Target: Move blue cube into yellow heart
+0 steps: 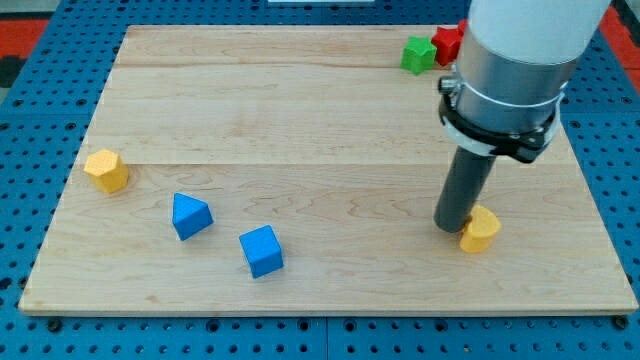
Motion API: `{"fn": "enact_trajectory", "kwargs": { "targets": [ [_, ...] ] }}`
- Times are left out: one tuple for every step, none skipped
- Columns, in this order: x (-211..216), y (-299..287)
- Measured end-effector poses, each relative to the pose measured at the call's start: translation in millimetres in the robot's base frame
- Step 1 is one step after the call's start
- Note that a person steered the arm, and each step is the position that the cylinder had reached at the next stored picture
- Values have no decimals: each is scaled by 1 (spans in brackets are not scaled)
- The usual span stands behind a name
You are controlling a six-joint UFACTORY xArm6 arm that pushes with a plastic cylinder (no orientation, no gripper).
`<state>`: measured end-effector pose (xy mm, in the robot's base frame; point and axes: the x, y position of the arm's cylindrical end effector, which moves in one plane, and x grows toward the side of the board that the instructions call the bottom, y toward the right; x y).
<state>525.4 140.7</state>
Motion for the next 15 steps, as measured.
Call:
{"fn": "enact_trajectory", "kwargs": {
  "targets": [
    [33, 3],
    [65, -50],
    [93, -102],
    [81, -212],
    [75, -278],
    [46, -242],
    [26, -154],
    [16, -106],
    [11, -142],
    [4, -92],
    [-19, -82],
    [-35, -73],
    [-8, -43],
    [-7, -60],
    [6, -162]
  ]
}}
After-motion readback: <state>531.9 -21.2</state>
